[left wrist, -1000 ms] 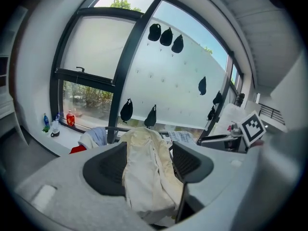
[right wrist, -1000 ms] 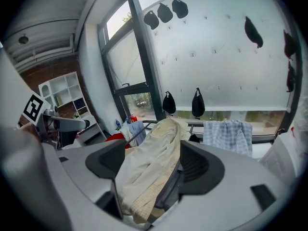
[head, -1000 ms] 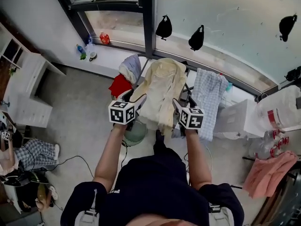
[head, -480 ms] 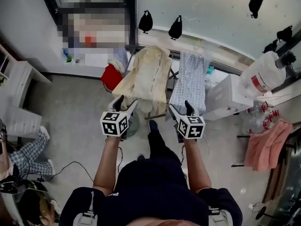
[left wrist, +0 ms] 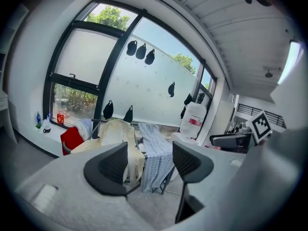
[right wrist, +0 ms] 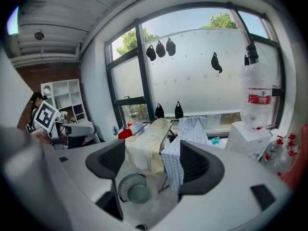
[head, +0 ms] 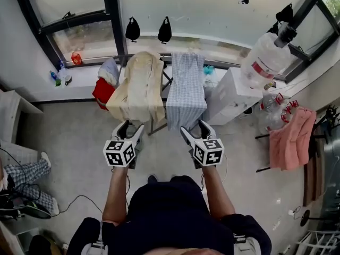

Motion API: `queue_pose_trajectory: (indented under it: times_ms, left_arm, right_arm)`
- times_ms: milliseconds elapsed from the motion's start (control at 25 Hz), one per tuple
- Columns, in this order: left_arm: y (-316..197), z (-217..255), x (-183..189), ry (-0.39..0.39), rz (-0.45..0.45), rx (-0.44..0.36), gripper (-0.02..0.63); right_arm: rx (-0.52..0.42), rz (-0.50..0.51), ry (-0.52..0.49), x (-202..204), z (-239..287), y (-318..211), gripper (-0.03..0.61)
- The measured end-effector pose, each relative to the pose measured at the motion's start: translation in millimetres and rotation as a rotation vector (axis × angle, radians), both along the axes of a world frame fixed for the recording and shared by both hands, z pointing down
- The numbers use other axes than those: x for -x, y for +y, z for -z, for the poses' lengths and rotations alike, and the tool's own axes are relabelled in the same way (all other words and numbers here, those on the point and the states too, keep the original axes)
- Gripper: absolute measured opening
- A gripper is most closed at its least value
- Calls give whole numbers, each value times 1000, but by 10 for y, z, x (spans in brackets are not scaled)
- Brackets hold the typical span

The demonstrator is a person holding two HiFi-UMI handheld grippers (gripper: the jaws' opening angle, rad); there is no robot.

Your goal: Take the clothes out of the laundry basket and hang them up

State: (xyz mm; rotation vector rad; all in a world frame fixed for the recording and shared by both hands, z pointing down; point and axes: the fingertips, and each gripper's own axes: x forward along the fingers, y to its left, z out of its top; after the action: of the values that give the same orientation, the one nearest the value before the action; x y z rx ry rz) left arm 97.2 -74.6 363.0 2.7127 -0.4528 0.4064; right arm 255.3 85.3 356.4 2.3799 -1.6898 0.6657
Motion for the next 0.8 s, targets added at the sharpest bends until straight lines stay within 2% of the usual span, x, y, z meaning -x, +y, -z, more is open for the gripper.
queue_pose_trajectory:
  times_ms: [240,480,800]
  left_arm:
    - [681,8,-48,-20,-5,-33,285]
    - [1620,76,-75,-24,12,-50,285]
    - [2534,41,203,-60,98,-53,285]
  right_arm:
    - [-62,21,-25,12,27,588,353]
    - [-74,67,-39,51,8,1329,353]
    - [-83,170,-50,209,-57,1975,353]
